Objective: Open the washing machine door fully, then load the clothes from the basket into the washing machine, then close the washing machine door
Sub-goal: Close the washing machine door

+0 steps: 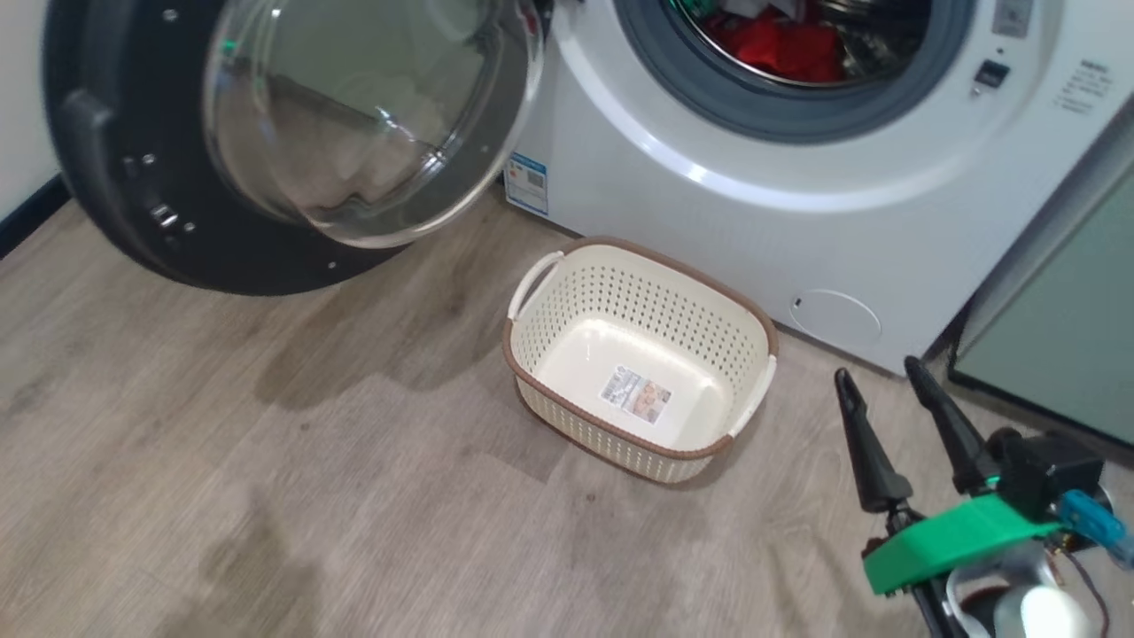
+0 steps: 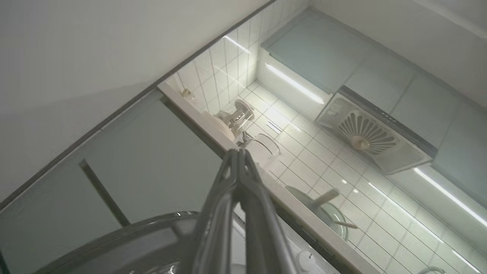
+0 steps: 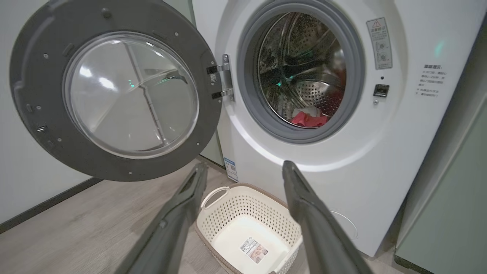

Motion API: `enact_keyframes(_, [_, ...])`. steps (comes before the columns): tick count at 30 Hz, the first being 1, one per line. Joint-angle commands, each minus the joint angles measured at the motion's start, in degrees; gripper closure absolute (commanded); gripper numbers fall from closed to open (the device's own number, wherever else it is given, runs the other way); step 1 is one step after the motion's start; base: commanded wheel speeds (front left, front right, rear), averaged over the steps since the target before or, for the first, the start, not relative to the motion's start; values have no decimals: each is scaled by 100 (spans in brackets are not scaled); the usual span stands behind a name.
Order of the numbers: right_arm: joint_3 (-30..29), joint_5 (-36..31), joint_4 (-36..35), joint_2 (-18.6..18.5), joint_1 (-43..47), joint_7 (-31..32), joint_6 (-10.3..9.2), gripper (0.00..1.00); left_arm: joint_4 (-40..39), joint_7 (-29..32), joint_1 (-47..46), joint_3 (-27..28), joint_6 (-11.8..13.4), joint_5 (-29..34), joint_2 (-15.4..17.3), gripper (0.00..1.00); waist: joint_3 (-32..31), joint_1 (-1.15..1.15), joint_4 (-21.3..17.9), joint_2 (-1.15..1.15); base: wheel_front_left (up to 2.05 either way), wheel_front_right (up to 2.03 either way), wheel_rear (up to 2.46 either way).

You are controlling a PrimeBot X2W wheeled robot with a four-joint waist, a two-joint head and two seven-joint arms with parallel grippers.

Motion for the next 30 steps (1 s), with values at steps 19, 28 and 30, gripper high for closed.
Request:
enact_keyframes(19, [373, -338, -560, -44, -969, 281, 0, 0, 5359, 1054, -2506, 988, 135, -876, 1958, 100, 1123, 0, -856, 0, 0, 0, 0])
enact_keyframes(28, [368, -531, -753, -44, -1160, 455, 0, 0, 6142, 1392, -2702, 732, -193, -768, 2076, 100, 1526, 0, -999, 0, 0, 0, 0])
enact_keyframes(30, [358, -542, -785, -44, -1174, 479, 0, 0, 6250, 1511, -2748, 669, -250, -760, 2075, 100, 1587, 0, -1009, 0, 0, 0, 0])
